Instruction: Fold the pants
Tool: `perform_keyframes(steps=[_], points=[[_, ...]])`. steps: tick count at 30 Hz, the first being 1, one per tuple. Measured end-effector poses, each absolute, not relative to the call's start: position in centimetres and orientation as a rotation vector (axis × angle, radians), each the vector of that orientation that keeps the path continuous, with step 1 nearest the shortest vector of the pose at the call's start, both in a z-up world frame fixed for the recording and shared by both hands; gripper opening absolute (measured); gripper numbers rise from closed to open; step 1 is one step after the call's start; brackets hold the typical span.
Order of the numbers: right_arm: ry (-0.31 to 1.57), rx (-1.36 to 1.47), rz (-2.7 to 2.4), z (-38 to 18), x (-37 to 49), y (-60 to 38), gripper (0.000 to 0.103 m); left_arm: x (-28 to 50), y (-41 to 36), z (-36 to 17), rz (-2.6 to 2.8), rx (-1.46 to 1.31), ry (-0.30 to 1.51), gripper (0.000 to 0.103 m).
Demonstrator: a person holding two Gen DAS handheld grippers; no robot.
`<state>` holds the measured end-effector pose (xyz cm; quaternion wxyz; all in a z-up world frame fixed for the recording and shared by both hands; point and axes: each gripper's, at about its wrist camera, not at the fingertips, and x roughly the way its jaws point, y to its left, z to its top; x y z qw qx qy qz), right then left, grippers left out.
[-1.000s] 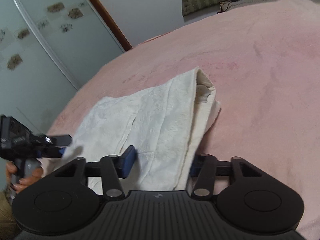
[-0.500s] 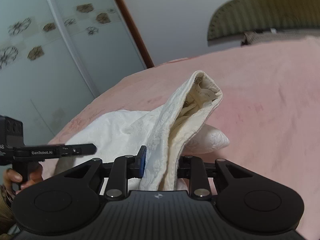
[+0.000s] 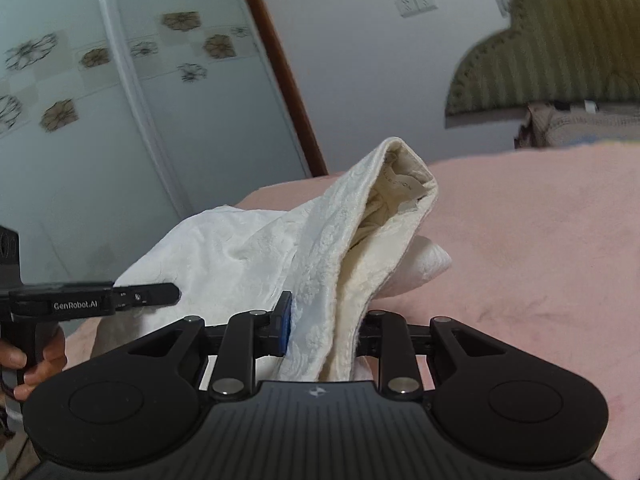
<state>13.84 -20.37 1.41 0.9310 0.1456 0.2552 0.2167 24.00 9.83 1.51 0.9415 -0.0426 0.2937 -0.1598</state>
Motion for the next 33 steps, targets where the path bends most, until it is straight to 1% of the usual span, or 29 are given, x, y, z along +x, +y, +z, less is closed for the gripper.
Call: perform_keyframes(steps=[1,2,3,5,6,7,8,10,13,15,16,18,20,21,22,24,25,26,27,29,31,33], points=[[0.556,0.322,0.428,0.4,14.8,-20.2,0.026,25.0,9.8,0.6,-0.313,-0.091,0.638,0.014],[0.597,0.34,0.408,-0.7,15.6,-20.2,0.029,25.6,9.7,-0.3,-0.302,-0.089,0.672,0.015],[0.634,0.347,0.372,-1.7,16.1,-20.2,0.036,26.1,9.6,-1.2,-0.281,-0.083,0.697,0.017],[0.671,0.364,0.308,-3.3,16.3,-20.6,0.048,26.3,9.8,-2.4,-0.255,-0.085,0.712,0.024],[0.674,0.398,0.307,-3.8,16.0,-21.3,0.049,26.2,10.2,-2.6,-0.251,-0.094,0.708,0.028],[0.666,0.427,0.307,-4.0,15.5,-21.9,0.049,26.1,10.7,-2.6,-0.242,-0.098,0.702,0.04],[0.652,0.438,0.294,-4.0,14.8,-22.5,0.049,25.8,11.2,-2.5,-0.227,-0.101,0.692,0.046],[0.594,0.412,0.229,-3.2,12.8,-23.0,0.049,24.7,12.2,-2.1,-0.2,-0.121,0.658,0.042],[0.468,0.276,0.192,-0.9,9.3,-21.8,0.049,22.9,13.3,-2.1,-0.193,-0.152,0.631,0.043],[0.44,0.216,0.273,0.1,8.0,-20.4,0.049,23.0,12.7,-2.4,-0.159,-0.076,0.652,0.049],[0.446,0.178,0.315,0.4,7.7,-19.4,0.049,23.6,12.3,-2.6,-0.134,-0.035,0.667,0.055],[0.51,0.067,0.352,0.1,8.0,-17.1,0.047,24.1,12.3,-2.8,-0.076,-0.019,0.691,0.055],[0.584,-0.022,0.257,-0.9,8.7,-16.0,0.046,23.6,12.7,-1.8,-0.045,-0.068,0.681,0.052],[0.592,-0.022,0.21,-1.3,8.6,-16.1,0.048,22.9,12.7,-1.2,-0.031,-0.072,0.665,0.051],[0.591,0.023,0.185,-1.3,8.1,-16.7,0.049,22.3,12.5,-0.7,-0.015,-0.054,0.652,0.052],[0.57,0.118,0.187,-0.9,6.3,-17.1,0.049,20.6,12.1,0.0,-0.009,-0.029,0.651,0.058],[0.544,0.123,0.203,-0.6,5.2,-16.7,0.049,19.9,11.7,0.2,-0.019,-0.035,0.666,0.068],[0.521,0.104,0.216,-0.5,4.2,-16.2,0.057,18.6,11.8,0.1,-0.031,-0.046,0.679,0.073],[0.504,0.074,0.221,-0.5,3.6,-15.6,0.066,17.9,11.5,0.0,-0.044,-0.051,0.686,0.074],[0.516,0.004,0.231,-1.1,3.4,-14.3,0.076,17.0,10.4,-1.0,-0.05,0.014,0.676,0.077],[0.602,-0.022,0.181,-2.3,4.9,-14.2,0.075,16.7,9.8,-1.7,-0.023,0.084,0.65,0.079],[0.613,0.056,0.138,-2.3,4.9,-15.5,0.074,16.3,10.4,-1.4,-0.021,0.051,0.655,0.078]])
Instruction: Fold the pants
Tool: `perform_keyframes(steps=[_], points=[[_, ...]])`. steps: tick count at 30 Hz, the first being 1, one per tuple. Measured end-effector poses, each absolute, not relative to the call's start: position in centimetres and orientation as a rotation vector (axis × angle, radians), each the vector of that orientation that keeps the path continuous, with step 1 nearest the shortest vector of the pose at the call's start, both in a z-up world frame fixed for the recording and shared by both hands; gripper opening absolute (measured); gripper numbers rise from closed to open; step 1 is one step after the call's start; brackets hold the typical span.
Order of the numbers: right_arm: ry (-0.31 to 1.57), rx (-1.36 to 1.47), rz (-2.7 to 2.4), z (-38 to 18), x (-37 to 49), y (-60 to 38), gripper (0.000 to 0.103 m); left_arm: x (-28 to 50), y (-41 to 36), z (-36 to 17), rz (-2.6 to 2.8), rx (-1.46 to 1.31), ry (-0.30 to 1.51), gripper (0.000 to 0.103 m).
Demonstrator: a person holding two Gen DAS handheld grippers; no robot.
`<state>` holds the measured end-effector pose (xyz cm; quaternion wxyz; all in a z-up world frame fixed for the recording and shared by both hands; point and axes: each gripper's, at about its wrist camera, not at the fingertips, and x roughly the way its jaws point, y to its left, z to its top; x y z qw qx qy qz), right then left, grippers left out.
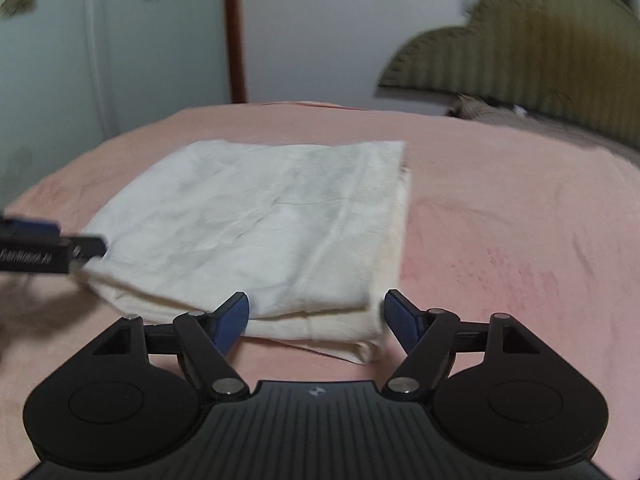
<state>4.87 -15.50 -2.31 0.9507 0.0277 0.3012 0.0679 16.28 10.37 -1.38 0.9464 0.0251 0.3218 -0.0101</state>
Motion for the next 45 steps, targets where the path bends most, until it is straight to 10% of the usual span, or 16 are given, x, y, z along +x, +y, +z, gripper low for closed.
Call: perform_keyframes(steps=[12,17,22,28,45], points=[[0.641,0.124,0.164,-0.6,-2.0,-13.4,0.088,11.7,9.9,-1.1,-0.048,-0.016,0.695,0.078],[0.694,-0.061,0.185,0.7,-4.3,-10.5,0.09,10.2,9.6,-1.5,-0.031,0.061,0.687,0.093],[0.609,0.686,0.712,2.1,-4.5,-15.3,0.103,10.6,9.8,-2.8,0.006,0.071,0.719,0.095],[0.703,0.137,0.118,-1.2,-0.6,-11.6,0.103,10.9,9.5,-4.2,0.035,0.041,0.708,0.099],[0.689,0.067,-0.026,-4.7,-0.5,-11.1,0.103,10.3,8.5,-5.0,0.008,0.078,0.669,0.103]])
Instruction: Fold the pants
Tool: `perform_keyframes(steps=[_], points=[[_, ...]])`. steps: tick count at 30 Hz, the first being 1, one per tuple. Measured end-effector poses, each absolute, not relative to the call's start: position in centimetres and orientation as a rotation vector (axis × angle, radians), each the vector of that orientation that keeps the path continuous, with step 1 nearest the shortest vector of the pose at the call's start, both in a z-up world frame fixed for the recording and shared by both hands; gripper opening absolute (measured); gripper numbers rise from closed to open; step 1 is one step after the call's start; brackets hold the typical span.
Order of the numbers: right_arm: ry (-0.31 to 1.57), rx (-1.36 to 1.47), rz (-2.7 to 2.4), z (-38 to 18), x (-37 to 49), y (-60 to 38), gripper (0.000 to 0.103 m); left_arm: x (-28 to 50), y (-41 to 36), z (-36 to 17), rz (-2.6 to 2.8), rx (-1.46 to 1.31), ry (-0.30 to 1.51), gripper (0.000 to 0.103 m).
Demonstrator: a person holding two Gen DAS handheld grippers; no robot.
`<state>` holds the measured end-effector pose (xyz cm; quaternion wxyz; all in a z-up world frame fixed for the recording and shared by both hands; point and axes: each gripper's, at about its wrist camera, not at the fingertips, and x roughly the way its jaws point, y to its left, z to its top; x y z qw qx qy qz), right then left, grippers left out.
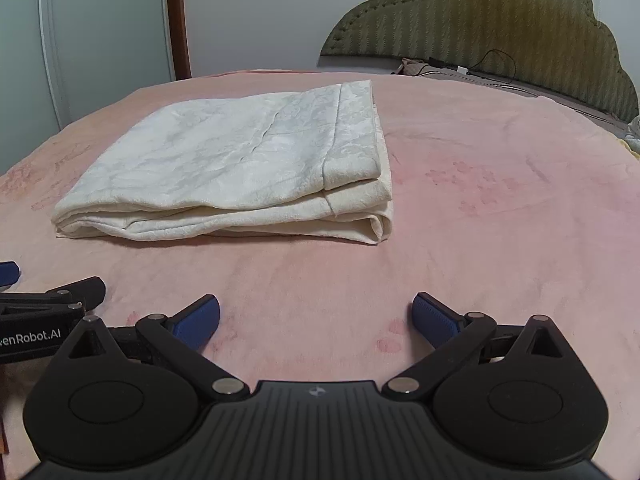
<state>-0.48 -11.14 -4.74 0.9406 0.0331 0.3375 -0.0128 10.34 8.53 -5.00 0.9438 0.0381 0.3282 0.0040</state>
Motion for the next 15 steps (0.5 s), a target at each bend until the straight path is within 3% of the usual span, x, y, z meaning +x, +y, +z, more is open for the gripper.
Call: perform_keyframes(steps=[15], points=[[0.687,0.07,-0.025,-4.83,-0.38,-10.96,0.103,10.22,8.48,-5.08,0.011,0.076,0.668,0.103]])
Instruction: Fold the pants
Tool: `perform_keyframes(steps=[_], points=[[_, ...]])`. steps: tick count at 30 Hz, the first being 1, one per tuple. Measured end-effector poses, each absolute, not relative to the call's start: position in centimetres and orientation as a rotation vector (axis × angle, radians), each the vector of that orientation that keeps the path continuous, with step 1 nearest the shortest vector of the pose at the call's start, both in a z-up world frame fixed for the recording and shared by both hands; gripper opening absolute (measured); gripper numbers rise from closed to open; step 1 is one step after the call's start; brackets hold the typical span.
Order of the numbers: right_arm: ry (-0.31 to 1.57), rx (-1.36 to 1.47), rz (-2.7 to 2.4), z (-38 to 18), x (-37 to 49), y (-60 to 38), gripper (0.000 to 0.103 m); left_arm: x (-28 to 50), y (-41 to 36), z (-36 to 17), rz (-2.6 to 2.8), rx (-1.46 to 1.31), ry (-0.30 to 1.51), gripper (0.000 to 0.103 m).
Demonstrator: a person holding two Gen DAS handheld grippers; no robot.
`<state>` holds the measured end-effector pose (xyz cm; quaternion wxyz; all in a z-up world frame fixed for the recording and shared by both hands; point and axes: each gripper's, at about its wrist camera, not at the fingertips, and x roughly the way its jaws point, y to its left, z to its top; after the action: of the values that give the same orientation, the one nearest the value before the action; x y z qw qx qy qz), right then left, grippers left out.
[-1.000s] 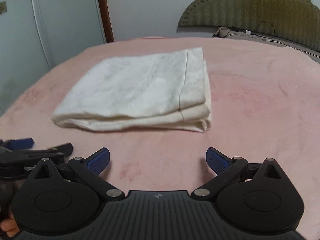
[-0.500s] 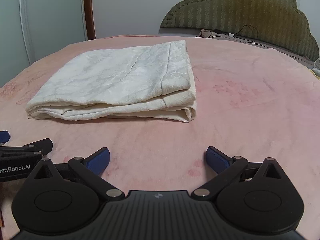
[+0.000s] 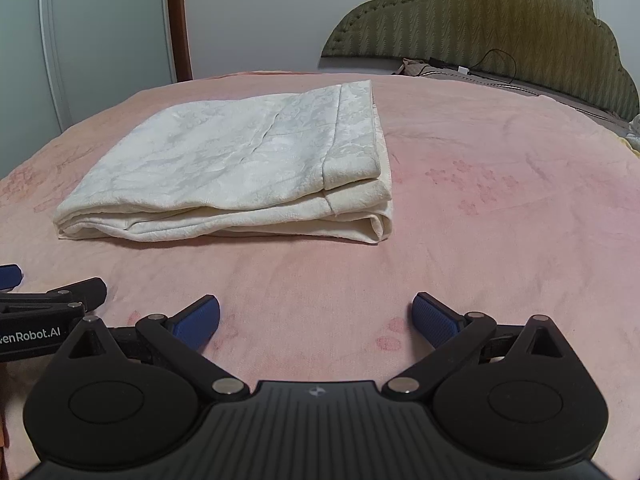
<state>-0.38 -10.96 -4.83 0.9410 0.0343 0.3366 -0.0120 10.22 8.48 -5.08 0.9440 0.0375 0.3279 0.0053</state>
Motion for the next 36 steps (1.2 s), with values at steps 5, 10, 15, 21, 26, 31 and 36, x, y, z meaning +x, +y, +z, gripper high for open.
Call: perform_keyframes(steps=[5,10,15,21,26,31,36], points=[[0.688,0.068,-0.025,-4.79,-0.34,-10.97,0.103,10.29,8.57,-5.11,0.008,0.067,0.671,0.103],[0.688,0.069,-0.025,-4.81,-0.33,-10.96,0.103,10.25,8.54,-5.15,0.009,0.066,0.671,0.103],[0.687,0.068,-0.025,-4.76,-0.34,-10.95,0.103,10.23,8.56,-5.16,0.009,0.067,0.671,0.103],[0.686,0.071,-0.022,-4.74,-0.36,-11.06,0.103,10.22,8.57,-5.16,0.008,0.064,0.671,0.103],[0.685,0.073,-0.022,-4.74,-0.36,-11.06,0.103,10.23,8.59,-5.13,0.01,0.065,0.672,0.103],[0.685,0.072,-0.022,-4.74,-0.36,-11.07,0.103,10.24,8.61,-5.15,0.01,0.065,0.672,0.103],[0.685,0.072,-0.022,-4.75,-0.38,-11.08,0.103,10.21,8.59,-5.14,0.012,0.068,0.671,0.103]])
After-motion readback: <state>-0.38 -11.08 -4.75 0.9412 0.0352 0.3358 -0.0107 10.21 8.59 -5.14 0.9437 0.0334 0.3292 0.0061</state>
